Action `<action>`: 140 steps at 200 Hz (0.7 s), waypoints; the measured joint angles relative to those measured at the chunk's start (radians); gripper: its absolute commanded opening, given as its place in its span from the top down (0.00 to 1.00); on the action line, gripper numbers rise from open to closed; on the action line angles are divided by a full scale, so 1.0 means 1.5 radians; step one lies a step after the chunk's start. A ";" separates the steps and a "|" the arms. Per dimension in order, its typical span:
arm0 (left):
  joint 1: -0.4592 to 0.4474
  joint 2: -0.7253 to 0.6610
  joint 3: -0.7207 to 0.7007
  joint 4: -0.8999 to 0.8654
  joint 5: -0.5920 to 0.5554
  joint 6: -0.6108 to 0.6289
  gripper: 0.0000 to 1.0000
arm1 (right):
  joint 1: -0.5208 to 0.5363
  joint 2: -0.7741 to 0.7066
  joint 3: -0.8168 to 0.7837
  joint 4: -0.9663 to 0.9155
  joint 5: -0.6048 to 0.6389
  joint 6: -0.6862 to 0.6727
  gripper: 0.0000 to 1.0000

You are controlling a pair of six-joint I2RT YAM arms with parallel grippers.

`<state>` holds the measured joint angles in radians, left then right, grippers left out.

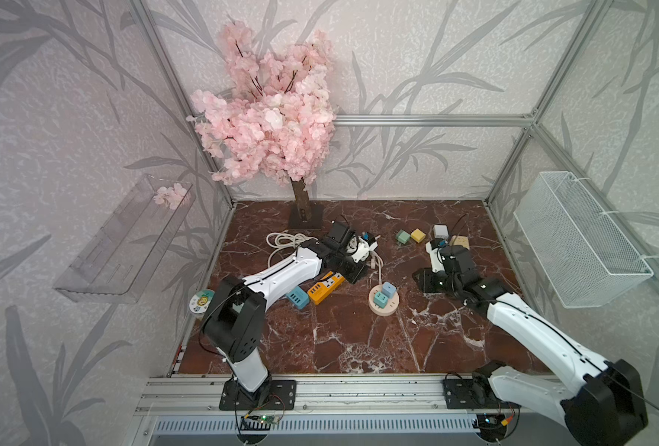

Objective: Pull the plug off the socket
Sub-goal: Move the socket to the center of the board.

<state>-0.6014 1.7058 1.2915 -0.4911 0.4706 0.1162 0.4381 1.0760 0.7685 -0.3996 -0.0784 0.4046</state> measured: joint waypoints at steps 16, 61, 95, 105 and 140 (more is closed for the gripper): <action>0.000 0.014 0.032 -0.011 -0.010 0.003 1.00 | 0.026 -0.033 -0.019 -0.019 0.009 0.014 0.58; 0.000 0.123 0.165 -0.050 -0.020 0.004 1.00 | 0.097 -0.030 -0.119 -0.021 0.020 0.070 0.58; -0.002 0.200 0.240 -0.085 -0.010 0.008 1.00 | 0.102 -0.011 -0.176 -0.001 0.017 0.100 0.58; -0.005 0.219 0.265 -0.096 -0.010 0.010 1.00 | 0.102 -0.011 -0.179 0.003 0.017 0.102 0.58; -0.023 0.277 0.359 -0.128 -0.019 0.015 1.00 | 0.111 -0.011 -0.179 0.034 0.009 0.117 0.58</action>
<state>-0.6357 2.1212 1.8301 -0.6834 0.4423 0.1383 0.6044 1.0588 0.5003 -0.3481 -0.0643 0.5804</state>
